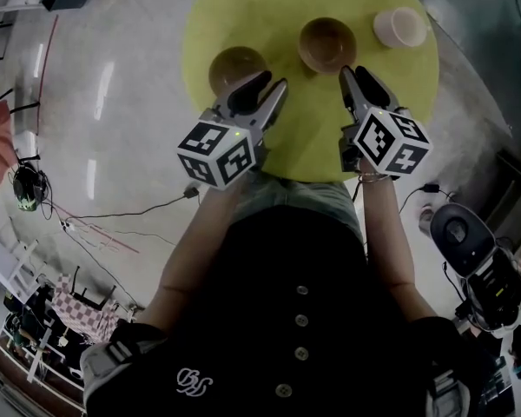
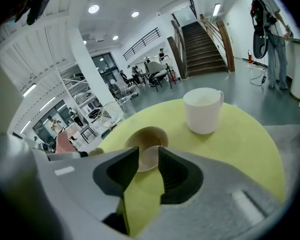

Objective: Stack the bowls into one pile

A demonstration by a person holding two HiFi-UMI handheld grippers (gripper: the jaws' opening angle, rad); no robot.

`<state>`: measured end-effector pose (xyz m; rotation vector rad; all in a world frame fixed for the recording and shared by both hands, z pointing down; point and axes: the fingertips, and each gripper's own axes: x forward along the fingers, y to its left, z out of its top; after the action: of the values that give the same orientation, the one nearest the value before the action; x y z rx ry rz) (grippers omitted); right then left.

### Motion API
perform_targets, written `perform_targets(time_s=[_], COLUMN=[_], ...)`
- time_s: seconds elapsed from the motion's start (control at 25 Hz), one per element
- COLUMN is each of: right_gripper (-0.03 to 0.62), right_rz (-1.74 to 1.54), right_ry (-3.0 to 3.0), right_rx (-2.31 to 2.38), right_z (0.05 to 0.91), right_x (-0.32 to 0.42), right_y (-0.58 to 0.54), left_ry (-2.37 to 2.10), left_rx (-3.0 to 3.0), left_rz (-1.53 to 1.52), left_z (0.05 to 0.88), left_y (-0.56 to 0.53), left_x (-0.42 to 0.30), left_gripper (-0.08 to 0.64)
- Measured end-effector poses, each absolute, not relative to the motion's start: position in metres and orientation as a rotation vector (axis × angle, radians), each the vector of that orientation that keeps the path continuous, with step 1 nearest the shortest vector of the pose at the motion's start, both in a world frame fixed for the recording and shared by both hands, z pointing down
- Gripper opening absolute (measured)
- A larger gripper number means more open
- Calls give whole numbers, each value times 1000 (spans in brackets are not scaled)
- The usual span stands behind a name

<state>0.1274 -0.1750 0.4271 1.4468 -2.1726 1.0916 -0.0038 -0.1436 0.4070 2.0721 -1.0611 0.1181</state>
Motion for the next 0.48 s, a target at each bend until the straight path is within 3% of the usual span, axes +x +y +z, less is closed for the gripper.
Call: perform_targets(time_s=[0.48], right_gripper=[112], right_rz=[1113], right_ry=[-2141], right_rx=[1422], right_z=[451], right_x=[141], right_y=[-205], left_ry=[-1099], left_rx=[2027], left_rz=[115], left_z=[414], left_y=[-152], left_x=[11], left_gripper=[127])
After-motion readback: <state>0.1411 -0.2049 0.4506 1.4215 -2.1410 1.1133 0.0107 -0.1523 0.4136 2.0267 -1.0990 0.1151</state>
